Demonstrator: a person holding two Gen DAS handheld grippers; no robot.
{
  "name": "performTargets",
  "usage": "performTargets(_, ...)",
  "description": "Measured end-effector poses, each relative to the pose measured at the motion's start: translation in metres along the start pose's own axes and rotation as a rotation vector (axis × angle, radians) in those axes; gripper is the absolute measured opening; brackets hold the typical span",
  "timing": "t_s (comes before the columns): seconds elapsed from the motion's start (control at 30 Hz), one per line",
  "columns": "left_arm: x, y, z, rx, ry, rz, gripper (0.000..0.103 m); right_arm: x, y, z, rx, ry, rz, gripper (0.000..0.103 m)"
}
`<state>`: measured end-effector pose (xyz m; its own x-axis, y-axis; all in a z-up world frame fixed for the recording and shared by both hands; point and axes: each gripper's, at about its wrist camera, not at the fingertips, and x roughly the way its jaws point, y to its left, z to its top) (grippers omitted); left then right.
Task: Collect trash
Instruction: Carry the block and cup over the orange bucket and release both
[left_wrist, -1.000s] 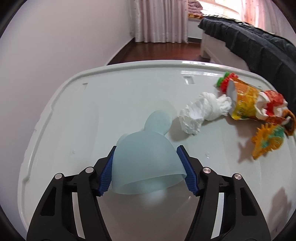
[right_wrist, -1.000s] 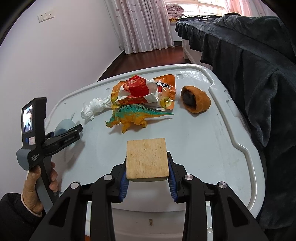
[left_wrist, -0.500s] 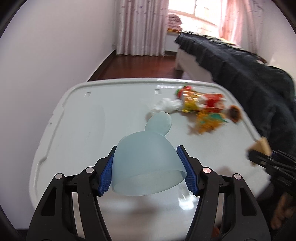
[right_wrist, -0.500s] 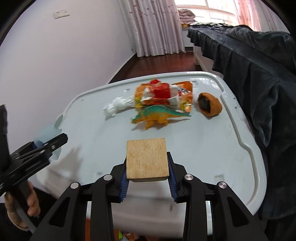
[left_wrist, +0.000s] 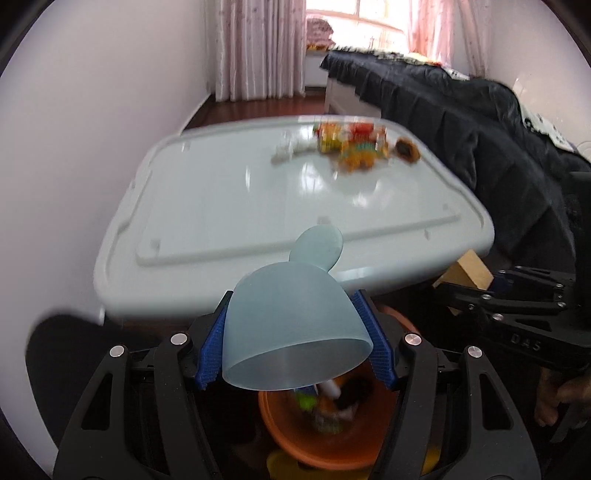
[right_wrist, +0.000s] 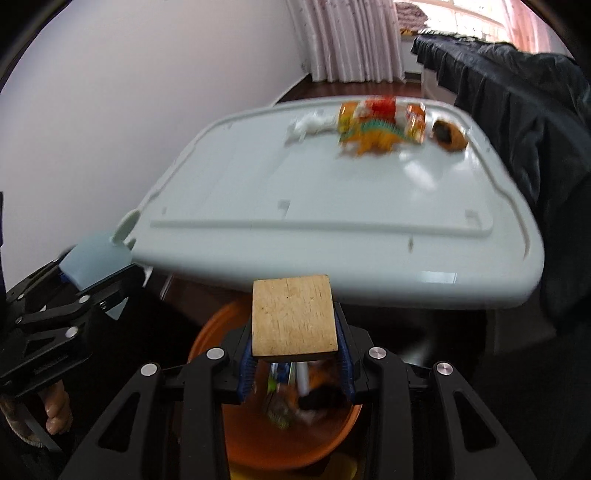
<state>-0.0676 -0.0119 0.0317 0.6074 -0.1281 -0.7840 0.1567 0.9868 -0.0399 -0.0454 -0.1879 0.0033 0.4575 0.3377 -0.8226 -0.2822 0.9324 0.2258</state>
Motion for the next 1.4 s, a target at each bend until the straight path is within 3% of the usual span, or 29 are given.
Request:
performTargets(0.17,0.011,0.004,-0.016,-0.045,0.091,-0.026,0.062,0.007,0.009,-0.024,-0.019,0.078,0.002,0.036)
performTargets(0.57,0.019,0.004,-0.023,-0.045,0.128,-0.031,0.062,0.017,0.012,-0.028,-0.028,0.129,0.003,0.036)
performTargets(0.63,0.02,0.005,-0.023,-0.049,0.132,-0.032,0.062,0.019,0.011,-0.029,-0.026,0.136,0.006,0.043)
performTargets(0.67,0.021,0.005,-0.023,-0.05,0.136,-0.028,0.062,0.018,0.011,-0.029,-0.024,0.132,0.006,0.055)
performTargets(0.7,0.021,0.005,-0.023,-0.053,0.14,-0.023,0.062,0.017,0.01,-0.029,-0.024,0.125,0.005,0.058)
performTargets(0.83,0.022,0.007,-0.023,-0.064,0.148,-0.024,0.067,0.015,0.008,-0.029,-0.01,0.117,0.008,0.058)
performTargets(1.23,0.021,0.006,-0.023,-0.06,0.146,-0.021,0.067,0.014,-0.002,-0.029,0.036,0.107,0.015,0.058)
performTargets(1.4,0.017,0.012,-0.015,-0.079,0.128,-0.018,0.07,0.012,-0.012,-0.013,0.055,0.083,0.014,0.059)
